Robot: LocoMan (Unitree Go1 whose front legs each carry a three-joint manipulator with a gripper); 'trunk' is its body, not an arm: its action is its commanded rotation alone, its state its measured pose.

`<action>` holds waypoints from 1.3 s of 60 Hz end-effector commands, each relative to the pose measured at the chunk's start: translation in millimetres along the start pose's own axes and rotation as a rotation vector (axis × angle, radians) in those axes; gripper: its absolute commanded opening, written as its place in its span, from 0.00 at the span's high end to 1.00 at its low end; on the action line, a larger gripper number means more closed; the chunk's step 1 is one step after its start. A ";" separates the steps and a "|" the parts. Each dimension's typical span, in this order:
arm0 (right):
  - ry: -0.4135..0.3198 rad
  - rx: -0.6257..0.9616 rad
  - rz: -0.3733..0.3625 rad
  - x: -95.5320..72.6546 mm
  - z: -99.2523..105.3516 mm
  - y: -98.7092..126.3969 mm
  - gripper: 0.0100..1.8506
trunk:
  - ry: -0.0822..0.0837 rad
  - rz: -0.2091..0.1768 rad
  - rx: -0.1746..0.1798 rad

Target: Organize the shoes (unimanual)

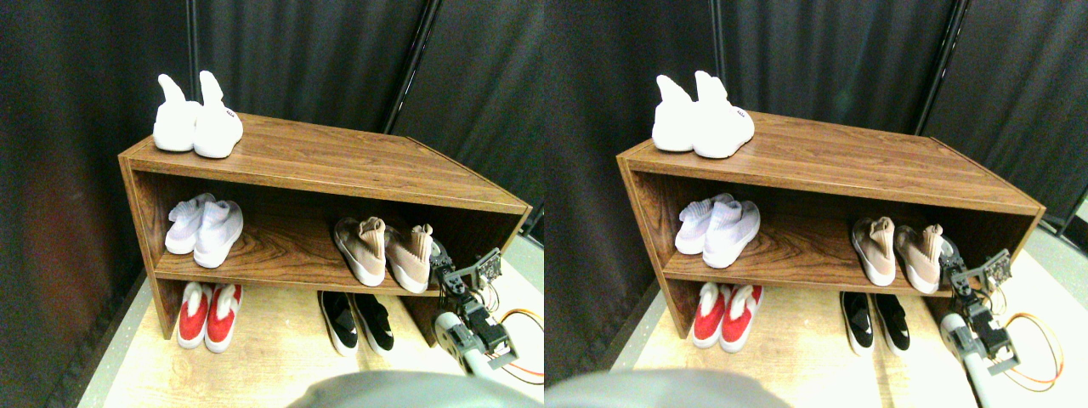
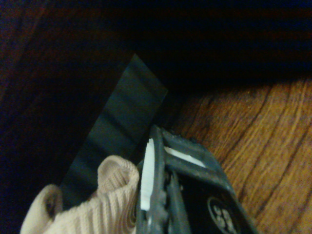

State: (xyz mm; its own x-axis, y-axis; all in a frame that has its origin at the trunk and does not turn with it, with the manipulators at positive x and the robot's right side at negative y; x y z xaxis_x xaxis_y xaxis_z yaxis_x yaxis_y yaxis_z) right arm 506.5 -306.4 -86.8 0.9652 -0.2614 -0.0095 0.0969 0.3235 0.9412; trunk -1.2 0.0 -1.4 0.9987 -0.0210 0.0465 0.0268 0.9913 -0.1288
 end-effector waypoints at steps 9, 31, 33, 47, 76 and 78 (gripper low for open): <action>0.088 -0.011 0.031 -8.1 -12.9 7.7 0.97 | 0.012 0.022 -0.021; 0.133 0.021 0.025 -10.2 -33.0 4.9 0.97 | 0.014 0.032 -0.034; 0.123 0.021 0.021 -8.7 -34.4 4.3 0.97 | 0.015 0.033 -0.034; 0.095 0.011 0.017 -1.6 -29.3 0.9 0.97 | 0.018 0.026 -0.025; 0.031 -0.050 0.088 -6.3 -5.7 17.3 0.97 | 0.021 -0.001 -0.005; 0.026 -0.058 0.089 -8.0 -5.0 18.7 0.97 | 0.022 -0.002 -0.004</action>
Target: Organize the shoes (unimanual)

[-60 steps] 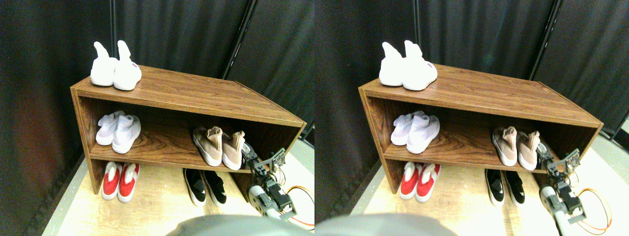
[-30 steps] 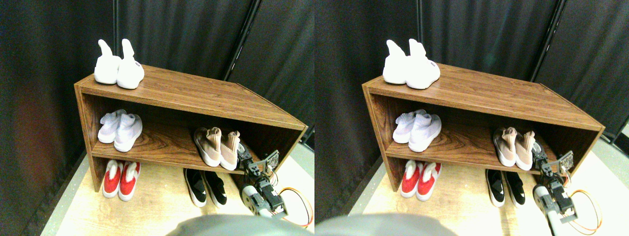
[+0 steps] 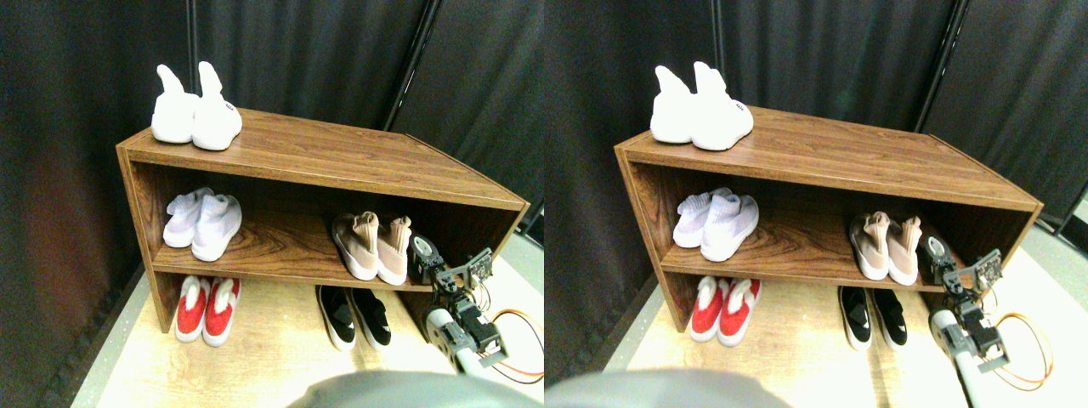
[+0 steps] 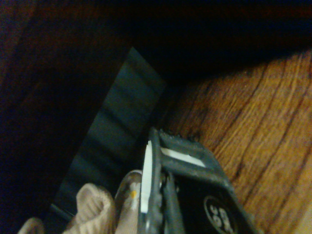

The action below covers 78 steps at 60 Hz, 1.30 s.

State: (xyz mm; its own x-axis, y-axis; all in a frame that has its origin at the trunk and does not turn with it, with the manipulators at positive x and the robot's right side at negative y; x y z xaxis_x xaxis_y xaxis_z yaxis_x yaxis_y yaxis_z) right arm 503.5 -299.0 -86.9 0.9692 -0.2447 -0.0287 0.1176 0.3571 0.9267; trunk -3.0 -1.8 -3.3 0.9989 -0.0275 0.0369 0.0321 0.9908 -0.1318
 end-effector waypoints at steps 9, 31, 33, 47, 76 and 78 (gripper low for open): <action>0.011 -0.030 0.147 -18.0 5.1 24.6 0.97 | 0.012 -0.004 0.010; 0.149 -0.020 0.345 -65.8 25.8 31.0 0.97 | 0.040 -0.013 0.022; 0.153 -0.016 0.348 -73.4 27.4 29.5 0.97 | 0.042 -0.013 0.023; 0.201 -0.021 0.382 -96.4 27.6 12.1 0.97 | 0.066 -0.010 0.026; 0.248 0.134 0.184 -85.7 2.3 -63.3 0.97 | 0.128 0.002 0.039; 0.245 0.127 0.176 -84.1 0.8 -68.3 0.97 | 0.128 0.002 0.039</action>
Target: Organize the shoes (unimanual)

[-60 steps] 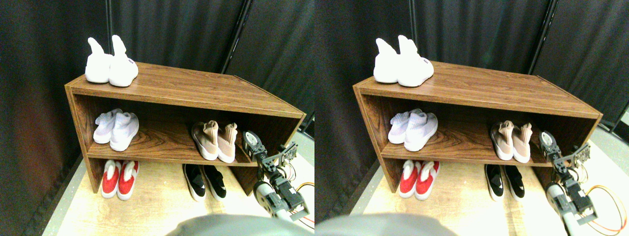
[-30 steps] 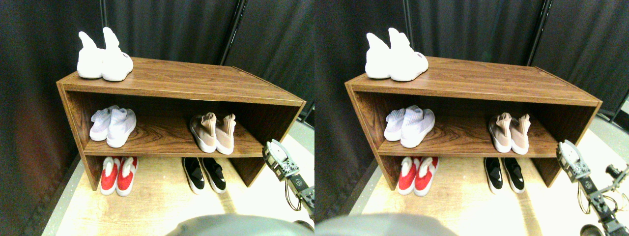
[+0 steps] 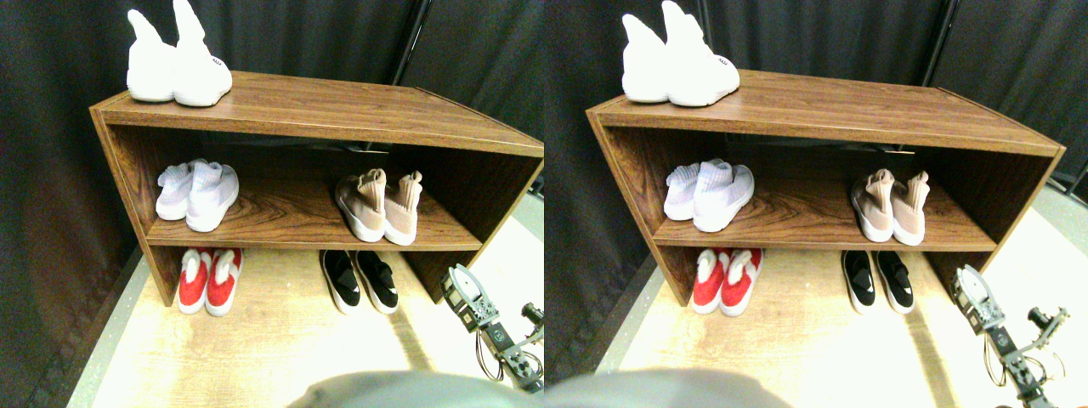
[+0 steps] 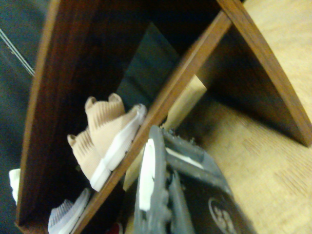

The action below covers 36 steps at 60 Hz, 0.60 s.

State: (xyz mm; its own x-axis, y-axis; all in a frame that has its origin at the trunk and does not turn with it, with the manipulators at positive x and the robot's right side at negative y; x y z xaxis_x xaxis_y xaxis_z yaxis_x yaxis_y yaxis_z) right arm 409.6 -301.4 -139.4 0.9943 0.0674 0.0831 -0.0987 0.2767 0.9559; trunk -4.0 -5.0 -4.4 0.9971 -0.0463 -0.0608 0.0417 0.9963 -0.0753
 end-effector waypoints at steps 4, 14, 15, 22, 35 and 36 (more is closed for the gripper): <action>-0.021 0.029 -0.052 5.5 -2.5 -18.8 0.97 | 0.029 0.009 -0.018; -0.086 0.075 -0.138 12.9 -4.8 -34.5 0.97 | 0.031 0.010 -0.020; -0.093 0.087 -0.146 13.9 -4.6 -36.1 0.97 | 0.031 0.010 -0.020; -0.120 0.092 -0.180 24.0 -4.3 -48.2 0.97 | 0.031 0.013 -0.021; -0.153 0.070 -0.230 43.0 -2.2 -63.0 0.97 | 0.028 0.016 -0.024; -0.153 0.070 -0.232 44.5 -1.7 -64.6 0.97 | 0.028 0.016 -0.024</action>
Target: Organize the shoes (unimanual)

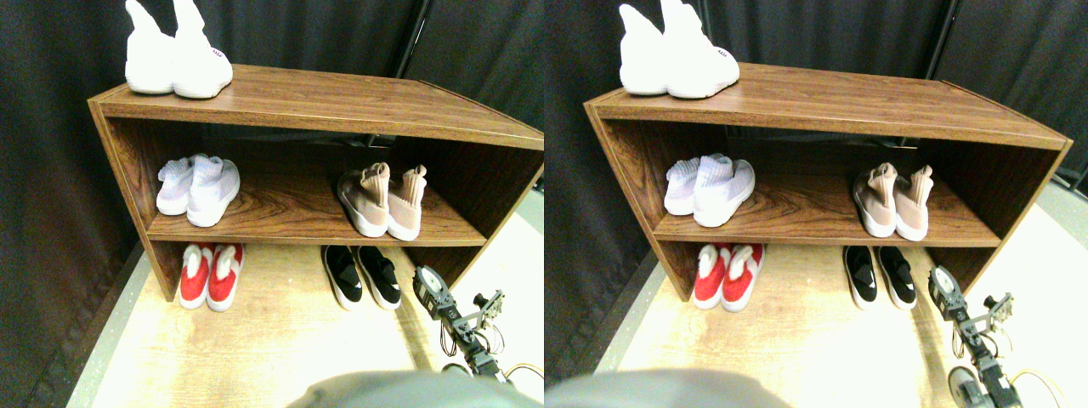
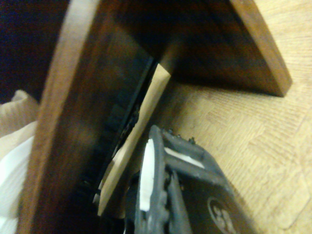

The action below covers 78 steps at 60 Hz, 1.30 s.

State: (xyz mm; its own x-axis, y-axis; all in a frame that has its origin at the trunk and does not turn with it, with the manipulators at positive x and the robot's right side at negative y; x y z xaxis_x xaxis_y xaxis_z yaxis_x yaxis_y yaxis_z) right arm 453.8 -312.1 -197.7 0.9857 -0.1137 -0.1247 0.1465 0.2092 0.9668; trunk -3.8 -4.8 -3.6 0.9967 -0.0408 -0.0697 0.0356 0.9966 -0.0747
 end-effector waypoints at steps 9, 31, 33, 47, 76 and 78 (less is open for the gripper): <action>-0.042 0.021 0.003 18.6 2.3 -5.2 0.97 | 0.018 0.016 -0.029; -0.115 0.038 -0.079 47.0 6.1 -14.0 0.97 | 0.012 0.022 -0.029; -0.120 0.030 -0.087 49.4 6.4 -14.8 0.97 | 0.012 0.022 -0.029; -0.128 0.030 -0.099 55.4 1.6 -19.7 0.97 | 0.009 0.034 -0.039; -0.009 0.053 -0.102 51.3 -26.2 -11.4 0.97 | 0.008 0.046 -0.056; -0.018 0.052 -0.105 51.1 -27.9 -10.3 0.97 | 0.007 0.048 -0.058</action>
State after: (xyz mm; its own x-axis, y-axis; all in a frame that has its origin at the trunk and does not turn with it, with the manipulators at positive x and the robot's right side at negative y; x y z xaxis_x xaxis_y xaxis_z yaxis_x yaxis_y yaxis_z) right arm 501.7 -297.8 -228.7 0.9465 -0.1695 -0.2747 0.2976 0.1292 0.9459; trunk -3.4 -3.5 -1.9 0.9980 -0.0123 -0.0622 0.0054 0.9940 -0.1094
